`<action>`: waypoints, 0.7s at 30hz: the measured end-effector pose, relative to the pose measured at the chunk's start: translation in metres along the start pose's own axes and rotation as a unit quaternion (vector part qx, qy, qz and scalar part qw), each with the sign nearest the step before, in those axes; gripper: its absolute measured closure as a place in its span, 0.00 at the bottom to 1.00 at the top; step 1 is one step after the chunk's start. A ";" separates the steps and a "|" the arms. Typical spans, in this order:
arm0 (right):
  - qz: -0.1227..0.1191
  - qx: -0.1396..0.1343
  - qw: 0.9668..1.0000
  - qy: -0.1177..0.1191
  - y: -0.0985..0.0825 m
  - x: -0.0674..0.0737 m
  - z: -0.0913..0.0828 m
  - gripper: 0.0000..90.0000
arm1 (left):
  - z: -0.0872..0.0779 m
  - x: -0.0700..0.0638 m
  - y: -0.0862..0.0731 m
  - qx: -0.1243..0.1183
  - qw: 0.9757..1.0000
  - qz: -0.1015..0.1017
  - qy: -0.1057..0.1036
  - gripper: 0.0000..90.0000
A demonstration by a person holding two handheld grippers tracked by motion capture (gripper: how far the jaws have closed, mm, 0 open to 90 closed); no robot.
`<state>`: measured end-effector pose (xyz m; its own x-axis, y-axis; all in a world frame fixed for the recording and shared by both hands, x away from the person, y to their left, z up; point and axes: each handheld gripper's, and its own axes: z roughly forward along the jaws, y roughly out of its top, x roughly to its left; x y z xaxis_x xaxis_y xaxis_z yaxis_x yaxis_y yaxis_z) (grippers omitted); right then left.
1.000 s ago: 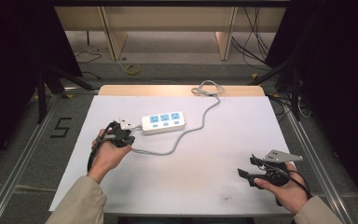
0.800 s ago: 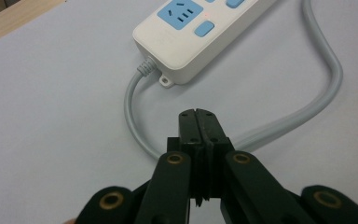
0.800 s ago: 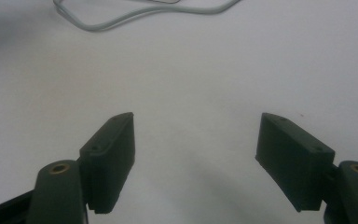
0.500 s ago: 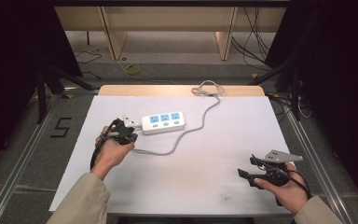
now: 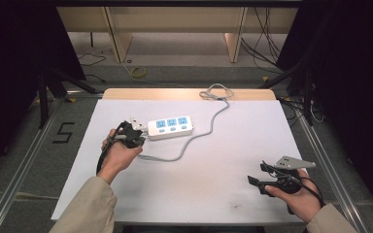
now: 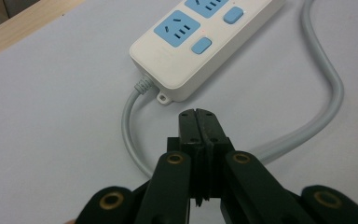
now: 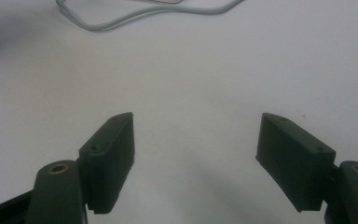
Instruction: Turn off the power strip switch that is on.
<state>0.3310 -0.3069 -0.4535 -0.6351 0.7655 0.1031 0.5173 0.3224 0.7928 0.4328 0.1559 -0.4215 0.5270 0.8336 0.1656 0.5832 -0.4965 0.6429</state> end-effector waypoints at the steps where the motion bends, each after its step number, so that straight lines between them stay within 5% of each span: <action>1: 0.000 0.000 1.000 0.000 0.000 0.000 0.000 0.31 | 0.000 0.000 0.001 0.002 1.000 0.002 0.000 1.00; 21: 0.000 -0.001 1.000 0.000 0.000 0.000 0.000 0.31 | 0.004 -0.004 0.011 -0.001 1.000 0.013 0.004 1.00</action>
<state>0.3307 -0.3072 -0.4533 -0.6361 0.7647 0.1030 0.5153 0.3217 0.7943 0.4393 0.1459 -0.4183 0.5373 0.8222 0.1879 0.5684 -0.5176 0.6395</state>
